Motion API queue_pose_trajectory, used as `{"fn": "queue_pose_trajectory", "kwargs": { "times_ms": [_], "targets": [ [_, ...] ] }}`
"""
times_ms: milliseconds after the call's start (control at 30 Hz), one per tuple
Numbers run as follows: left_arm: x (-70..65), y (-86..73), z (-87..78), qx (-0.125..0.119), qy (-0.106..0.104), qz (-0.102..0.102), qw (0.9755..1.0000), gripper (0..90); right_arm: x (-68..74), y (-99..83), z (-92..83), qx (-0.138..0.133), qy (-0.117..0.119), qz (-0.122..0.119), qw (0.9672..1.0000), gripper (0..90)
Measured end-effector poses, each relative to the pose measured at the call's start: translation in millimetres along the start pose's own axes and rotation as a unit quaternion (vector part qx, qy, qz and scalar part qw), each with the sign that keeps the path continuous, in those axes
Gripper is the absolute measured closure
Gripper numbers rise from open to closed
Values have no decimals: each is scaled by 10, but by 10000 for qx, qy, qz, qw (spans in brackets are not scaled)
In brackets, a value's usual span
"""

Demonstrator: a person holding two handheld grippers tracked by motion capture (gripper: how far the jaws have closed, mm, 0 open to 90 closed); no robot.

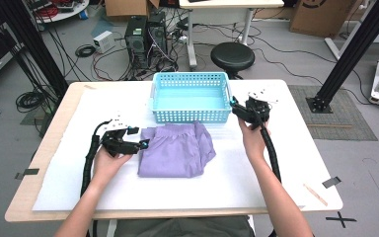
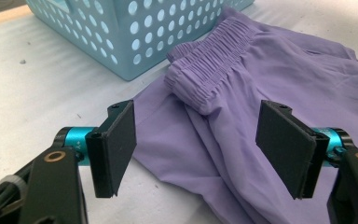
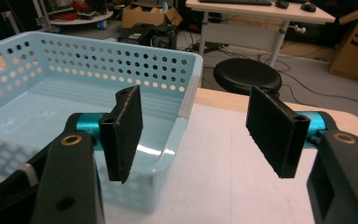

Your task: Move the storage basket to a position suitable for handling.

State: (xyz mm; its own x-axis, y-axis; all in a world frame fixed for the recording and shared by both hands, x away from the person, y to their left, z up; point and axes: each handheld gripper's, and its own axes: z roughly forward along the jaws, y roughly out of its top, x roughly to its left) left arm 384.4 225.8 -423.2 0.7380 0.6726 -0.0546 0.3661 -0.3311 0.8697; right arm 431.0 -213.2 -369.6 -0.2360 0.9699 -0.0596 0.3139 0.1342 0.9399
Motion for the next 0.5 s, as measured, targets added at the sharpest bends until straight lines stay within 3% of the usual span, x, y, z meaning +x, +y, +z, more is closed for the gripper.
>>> {"fn": "queue_pose_trajectory", "kwargs": {
  "times_ms": [233, 500],
  "targets": [
    [-91, -49, -85, -239, 187, -145, 9994, 288, 21, -210, -360, -77, 268, -134, 9995, 346],
    [-236, -173, -220, -504, 324, -156, 9981, 288, 158, -471, -542, 146, 606, -158, 9979, 329]
  ]
}}
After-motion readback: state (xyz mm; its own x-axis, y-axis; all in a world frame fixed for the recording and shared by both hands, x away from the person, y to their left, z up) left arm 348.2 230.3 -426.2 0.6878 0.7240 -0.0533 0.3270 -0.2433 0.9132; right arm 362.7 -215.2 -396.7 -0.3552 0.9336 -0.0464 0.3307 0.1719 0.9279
